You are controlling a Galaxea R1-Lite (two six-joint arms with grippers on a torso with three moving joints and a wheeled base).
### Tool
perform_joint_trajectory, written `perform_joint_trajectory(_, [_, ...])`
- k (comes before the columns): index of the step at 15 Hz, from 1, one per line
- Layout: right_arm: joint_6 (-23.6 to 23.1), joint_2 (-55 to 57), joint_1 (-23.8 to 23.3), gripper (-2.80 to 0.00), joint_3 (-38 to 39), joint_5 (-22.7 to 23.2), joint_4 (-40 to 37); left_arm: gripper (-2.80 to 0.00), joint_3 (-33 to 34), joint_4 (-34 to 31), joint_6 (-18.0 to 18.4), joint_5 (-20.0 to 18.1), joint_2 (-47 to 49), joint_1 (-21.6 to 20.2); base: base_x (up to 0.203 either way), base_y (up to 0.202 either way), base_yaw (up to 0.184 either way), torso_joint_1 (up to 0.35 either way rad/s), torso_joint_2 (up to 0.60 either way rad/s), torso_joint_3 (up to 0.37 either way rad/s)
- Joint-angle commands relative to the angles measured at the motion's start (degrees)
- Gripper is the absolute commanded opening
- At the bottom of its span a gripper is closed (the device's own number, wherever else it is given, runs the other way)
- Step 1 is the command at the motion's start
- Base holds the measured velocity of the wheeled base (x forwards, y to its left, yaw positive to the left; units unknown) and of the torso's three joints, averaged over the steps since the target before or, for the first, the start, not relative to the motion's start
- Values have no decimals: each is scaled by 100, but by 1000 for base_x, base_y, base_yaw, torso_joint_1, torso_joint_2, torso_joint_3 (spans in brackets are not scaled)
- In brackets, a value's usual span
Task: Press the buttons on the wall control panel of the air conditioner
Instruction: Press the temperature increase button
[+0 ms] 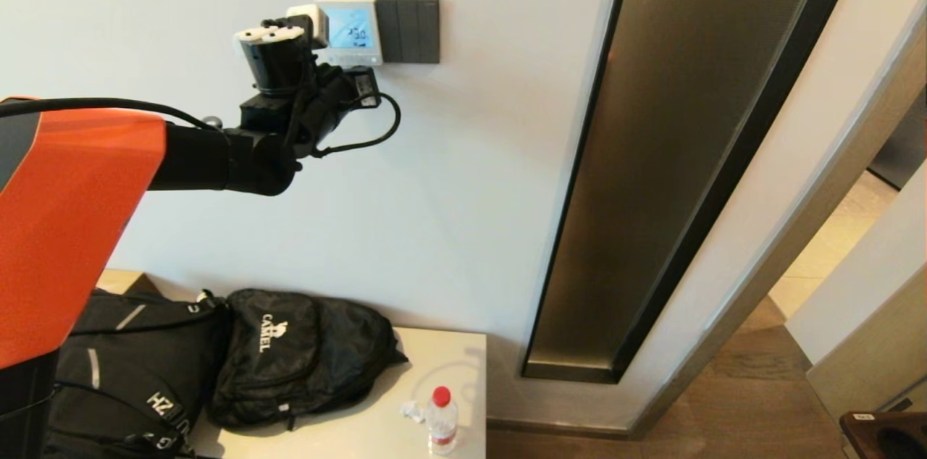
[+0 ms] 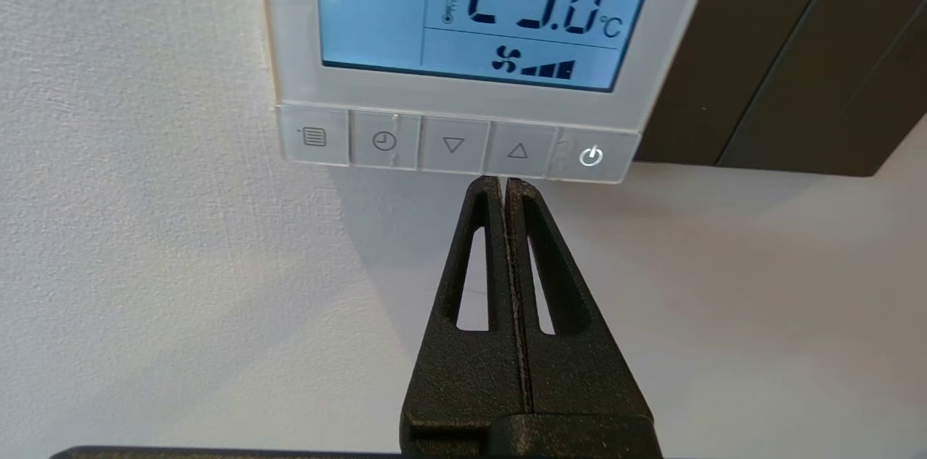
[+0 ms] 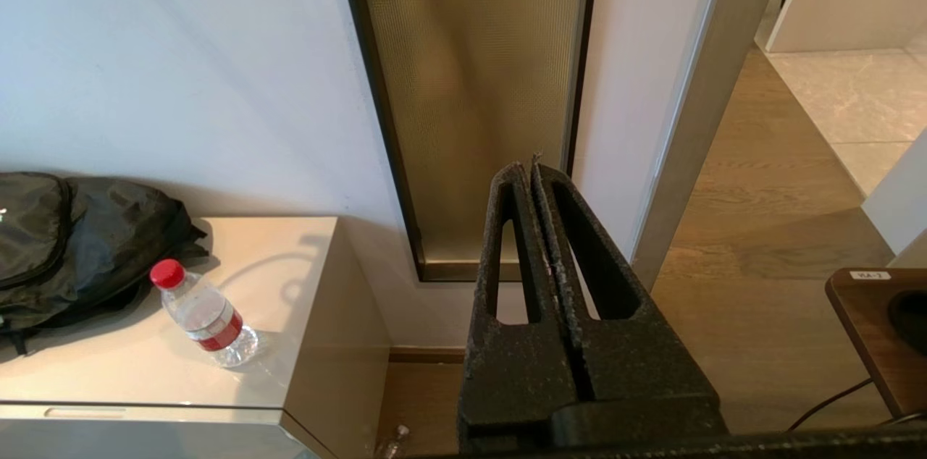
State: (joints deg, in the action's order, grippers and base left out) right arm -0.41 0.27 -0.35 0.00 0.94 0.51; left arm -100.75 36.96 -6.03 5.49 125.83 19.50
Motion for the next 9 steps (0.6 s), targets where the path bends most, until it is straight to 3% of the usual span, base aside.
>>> perform_joint_trajectory(1, [-2,8,0,-280,0,3,2,-280,40,44,-4,5,-32,-1,0,0,0,0,0,0])
perform_joint_trajectory(6, [-2,8,0,-280,0,3,2,-280,685,440,-4,5,-139,18,0,0,0,0,0,0])
perform_joint_trajectory(9, [-2,8,0,-280,0,3,2,-280,650,423,-4,5,-321,18,0,0,0,0,0,0])
